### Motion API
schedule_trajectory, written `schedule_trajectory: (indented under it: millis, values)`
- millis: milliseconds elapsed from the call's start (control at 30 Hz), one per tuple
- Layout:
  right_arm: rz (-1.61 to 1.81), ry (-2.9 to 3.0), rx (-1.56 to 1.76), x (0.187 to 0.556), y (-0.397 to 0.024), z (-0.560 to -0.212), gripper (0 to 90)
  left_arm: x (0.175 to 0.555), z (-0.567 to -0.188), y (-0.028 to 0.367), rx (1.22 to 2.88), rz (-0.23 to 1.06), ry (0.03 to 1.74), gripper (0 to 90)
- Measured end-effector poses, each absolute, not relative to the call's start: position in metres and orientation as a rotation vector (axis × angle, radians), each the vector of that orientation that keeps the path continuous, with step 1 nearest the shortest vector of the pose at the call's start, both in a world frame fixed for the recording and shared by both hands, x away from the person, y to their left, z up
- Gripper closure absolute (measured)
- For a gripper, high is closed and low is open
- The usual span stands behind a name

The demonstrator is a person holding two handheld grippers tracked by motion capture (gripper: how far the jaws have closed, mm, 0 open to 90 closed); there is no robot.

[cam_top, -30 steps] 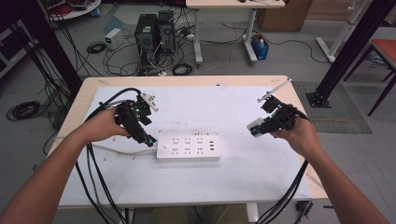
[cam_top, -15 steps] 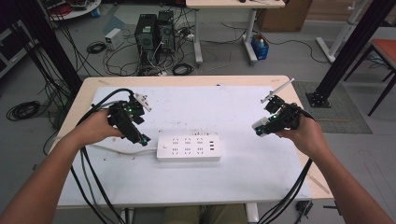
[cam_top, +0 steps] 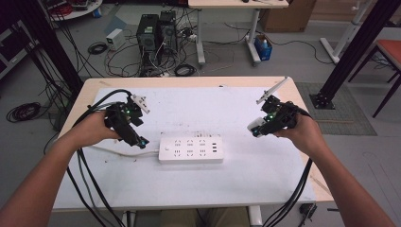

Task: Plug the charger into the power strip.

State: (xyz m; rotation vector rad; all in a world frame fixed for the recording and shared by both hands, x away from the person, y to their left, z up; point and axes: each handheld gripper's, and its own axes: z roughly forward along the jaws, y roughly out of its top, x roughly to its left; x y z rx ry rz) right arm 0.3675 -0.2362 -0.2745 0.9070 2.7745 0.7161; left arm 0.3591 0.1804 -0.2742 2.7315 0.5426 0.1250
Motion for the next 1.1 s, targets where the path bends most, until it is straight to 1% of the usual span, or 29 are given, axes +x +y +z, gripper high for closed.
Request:
schedule_trajectory:
  millis: [100,200,367,533,800,1100]
  values:
    - [0.725,2.806,0.843,0.371,-0.227,-0.274,61.9,0.357,-0.277,0.183,2.747,0.085,0.511,23.4]
    - [0.715,2.833,0.781,0.376,-0.215,-0.273,61.9,0.356,-0.278,0.186,2.761,0.079,0.481,23.4]
    - [0.642,2.875,0.696,0.389,-0.186,-0.274,62.0,0.357,-0.280,0.190,2.773,0.078,0.508,23.4]
    - [0.545,2.945,0.546,0.397,-0.159,-0.283,62.0,0.359,-0.288,0.191,2.782,0.090,0.568,23.4]
    - [0.506,3.008,0.357,0.407,-0.127,-0.296,62.0,0.359,-0.292,0.190,2.783,0.104,0.546,23.4]
    - [0.477,3.040,0.264,0.414,-0.099,-0.316,62.1,0.362,-0.301,0.194,2.789,0.089,0.540,23.4]
